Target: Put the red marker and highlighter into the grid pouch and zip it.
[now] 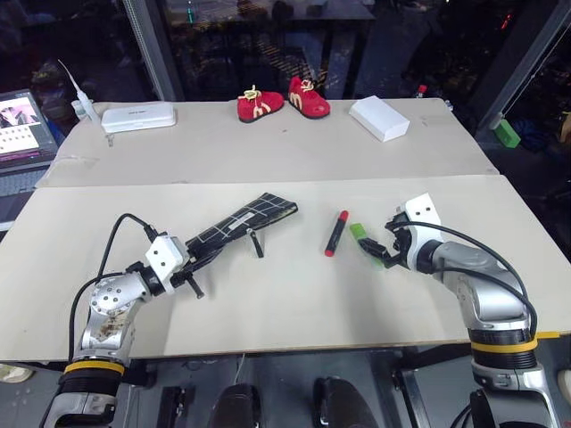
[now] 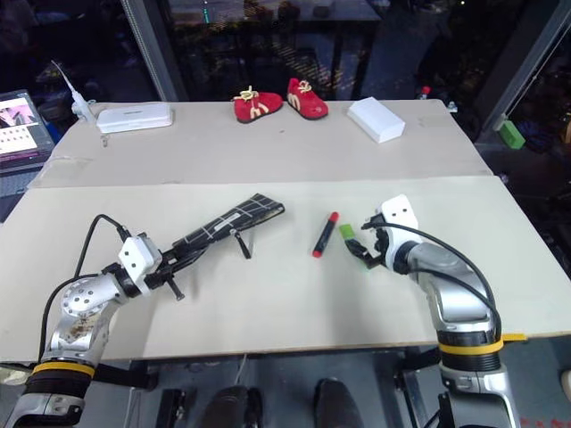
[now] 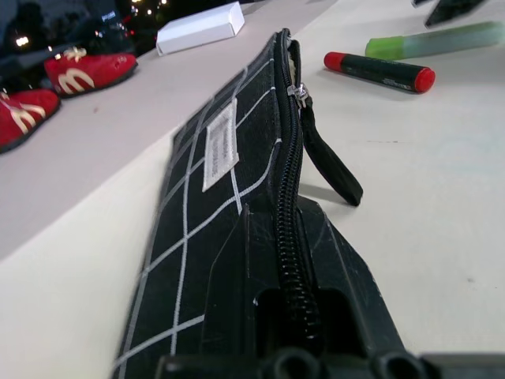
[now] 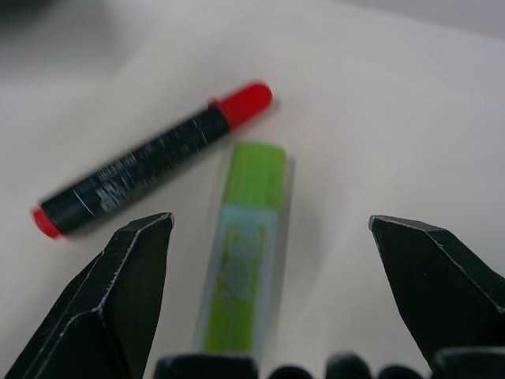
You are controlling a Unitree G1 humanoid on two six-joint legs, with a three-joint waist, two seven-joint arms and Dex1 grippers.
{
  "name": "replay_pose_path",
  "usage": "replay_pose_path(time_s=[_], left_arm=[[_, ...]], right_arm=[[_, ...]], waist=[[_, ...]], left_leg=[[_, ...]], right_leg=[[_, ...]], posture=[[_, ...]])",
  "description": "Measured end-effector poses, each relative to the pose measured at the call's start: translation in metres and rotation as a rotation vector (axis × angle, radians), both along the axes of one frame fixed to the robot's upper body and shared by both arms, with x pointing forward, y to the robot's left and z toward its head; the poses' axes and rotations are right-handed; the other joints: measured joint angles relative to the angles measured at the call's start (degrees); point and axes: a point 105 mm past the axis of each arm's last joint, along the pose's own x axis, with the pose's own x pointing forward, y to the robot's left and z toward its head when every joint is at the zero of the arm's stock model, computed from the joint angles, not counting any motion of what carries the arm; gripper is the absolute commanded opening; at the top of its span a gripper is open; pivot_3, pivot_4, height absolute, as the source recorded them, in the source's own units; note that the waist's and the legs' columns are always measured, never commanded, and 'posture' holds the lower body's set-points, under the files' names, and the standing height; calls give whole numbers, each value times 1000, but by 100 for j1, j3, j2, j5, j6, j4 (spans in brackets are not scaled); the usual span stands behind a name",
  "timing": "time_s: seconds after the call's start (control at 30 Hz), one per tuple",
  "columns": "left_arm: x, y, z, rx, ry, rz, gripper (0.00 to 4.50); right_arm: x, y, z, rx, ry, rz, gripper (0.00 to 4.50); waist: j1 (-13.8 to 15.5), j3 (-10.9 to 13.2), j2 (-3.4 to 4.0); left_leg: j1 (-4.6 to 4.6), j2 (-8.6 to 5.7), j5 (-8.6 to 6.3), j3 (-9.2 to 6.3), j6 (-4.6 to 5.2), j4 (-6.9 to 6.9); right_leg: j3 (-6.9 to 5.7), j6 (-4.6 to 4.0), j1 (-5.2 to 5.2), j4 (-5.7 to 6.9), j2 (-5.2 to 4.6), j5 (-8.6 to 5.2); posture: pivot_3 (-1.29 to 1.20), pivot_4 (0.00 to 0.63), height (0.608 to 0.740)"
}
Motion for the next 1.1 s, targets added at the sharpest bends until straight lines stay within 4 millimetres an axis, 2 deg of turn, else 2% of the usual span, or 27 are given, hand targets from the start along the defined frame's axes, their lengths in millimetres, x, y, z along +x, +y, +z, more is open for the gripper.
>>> replay_pose_path(time_s=[0.27,0.37,0.53,0.63,1.0,1.03,1.1], left_arm=[[0,-1,0,0,2,-8,0],[0,-1,0,-1,4,-8,0],[-2,-3,0,-3,12,-12,0],[-3,-4,0,-4,17,-11,0],[-3,-7,4,-7,22,-11,0],[-3,-8,5,-8,22,-14,0],[-3,-8,5,-9,23,-15,0]], right_arm=[[0,-2,-20,-15,47,-22,4422],[1,0,-22,-14,40,-13,3772],[2,3,-26,-16,35,2,2110],[2,1,-26,-25,29,-1,1076],[7,-4,-24,-50,3,-26,1052],[12,-7,-19,-45,-21,-41,1052],[23,-9,6,-27,-111,-28,1052]], waist=[[-6,0,-1],[-20,-2,-3],[-9,-3,-6],[-2,-3,-6],[4,-3,-7],[3,-2,-7],[-5,3,-3]], left_leg=[[5,1,0,-3,0,0],[10,2,0,-3,0,0],[64,2,-1,-4,1,0],[67,3,-2,-7,1,0],[63,1,-2,-9,1,0],[61,0,-2,-8,2,0],[55,0,-2,-8,2,0]], right_leg=[[0,0,3,3,3,0],[1,0,7,3,3,0],[-2,2,69,-7,2,-3],[-2,2,72,-9,1,-3],[-2,2,70,-9,-1,-3],[-1,2,67,-9,-1,-3],[1,2,58,-9,0,-3]], posture=[[0,150,740],[0,150,740],[0,150,740],[0,150,740],[0,150,740],[0,150,740],[0,150,740]])
